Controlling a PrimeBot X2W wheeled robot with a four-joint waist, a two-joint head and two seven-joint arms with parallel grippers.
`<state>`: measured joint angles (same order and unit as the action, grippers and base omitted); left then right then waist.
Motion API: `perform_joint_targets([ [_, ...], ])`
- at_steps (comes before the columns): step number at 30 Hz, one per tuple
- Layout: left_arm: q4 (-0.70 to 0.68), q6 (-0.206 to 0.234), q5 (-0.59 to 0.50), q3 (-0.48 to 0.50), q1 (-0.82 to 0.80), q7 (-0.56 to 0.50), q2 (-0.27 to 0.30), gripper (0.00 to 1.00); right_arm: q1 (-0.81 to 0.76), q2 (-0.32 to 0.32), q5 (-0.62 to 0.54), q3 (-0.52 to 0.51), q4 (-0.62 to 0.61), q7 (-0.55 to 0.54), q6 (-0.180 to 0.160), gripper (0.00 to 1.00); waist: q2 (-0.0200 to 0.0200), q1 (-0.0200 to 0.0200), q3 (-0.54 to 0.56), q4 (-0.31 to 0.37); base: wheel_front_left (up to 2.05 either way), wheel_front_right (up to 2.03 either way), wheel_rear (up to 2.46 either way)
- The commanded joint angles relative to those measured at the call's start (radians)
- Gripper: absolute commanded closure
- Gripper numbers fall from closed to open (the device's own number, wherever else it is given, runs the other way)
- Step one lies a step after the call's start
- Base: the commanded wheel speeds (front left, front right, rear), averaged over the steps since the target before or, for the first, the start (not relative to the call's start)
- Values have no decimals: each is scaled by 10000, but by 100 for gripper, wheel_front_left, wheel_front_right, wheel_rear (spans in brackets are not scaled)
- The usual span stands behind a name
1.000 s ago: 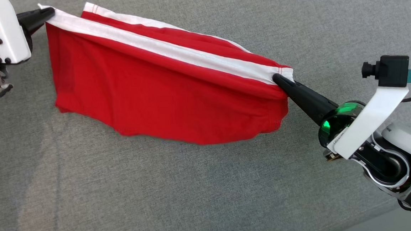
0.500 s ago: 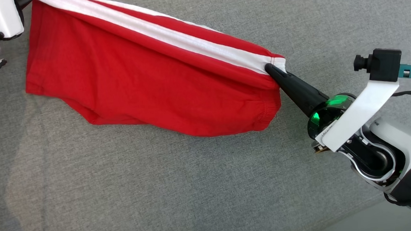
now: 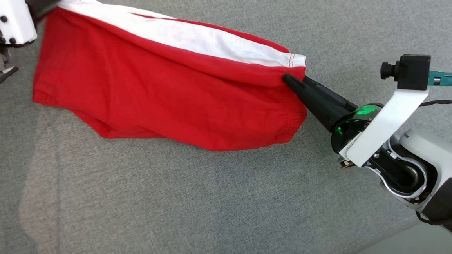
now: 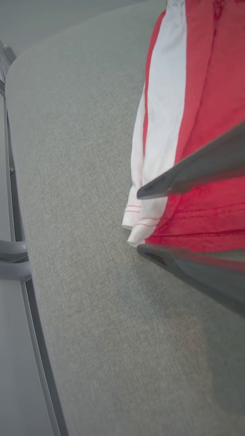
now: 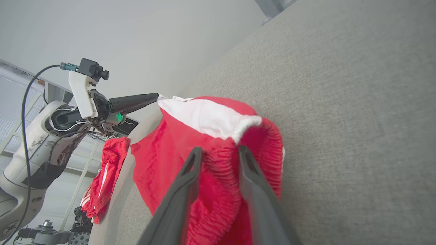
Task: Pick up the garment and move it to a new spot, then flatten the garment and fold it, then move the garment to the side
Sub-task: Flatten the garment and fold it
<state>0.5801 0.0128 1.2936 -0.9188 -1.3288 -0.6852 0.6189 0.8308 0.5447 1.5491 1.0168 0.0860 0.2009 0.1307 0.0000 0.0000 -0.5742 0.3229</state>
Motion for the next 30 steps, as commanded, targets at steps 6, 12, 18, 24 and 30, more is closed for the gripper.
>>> perform_joint_targets([
  [6,69,-150,200,-12,145,-121,-148,0,86,36,35,37,112,-56,3,0,0,0,275,-154,0,0,0],
  [12,-95,-489,235,3,504,237,-170,0,-285,304,119,-29,159,75,3,0,0,0,893,-268,0,0,0],
  [18,-502,-803,59,-75,1191,999,-61,0,-826,756,333,-65,132,121,4,0,0,0,1712,-466,0,0,0],
  [24,-799,-778,577,-98,2146,826,235,0,-1213,1107,489,-283,13,236,4,0,0,0,1998,-688,0,0,0],
  [30,-701,-453,941,3,2406,394,640,0,-1415,1411,435,-576,-383,355,4,0,0,0,1659,-461,0,0,0],
])
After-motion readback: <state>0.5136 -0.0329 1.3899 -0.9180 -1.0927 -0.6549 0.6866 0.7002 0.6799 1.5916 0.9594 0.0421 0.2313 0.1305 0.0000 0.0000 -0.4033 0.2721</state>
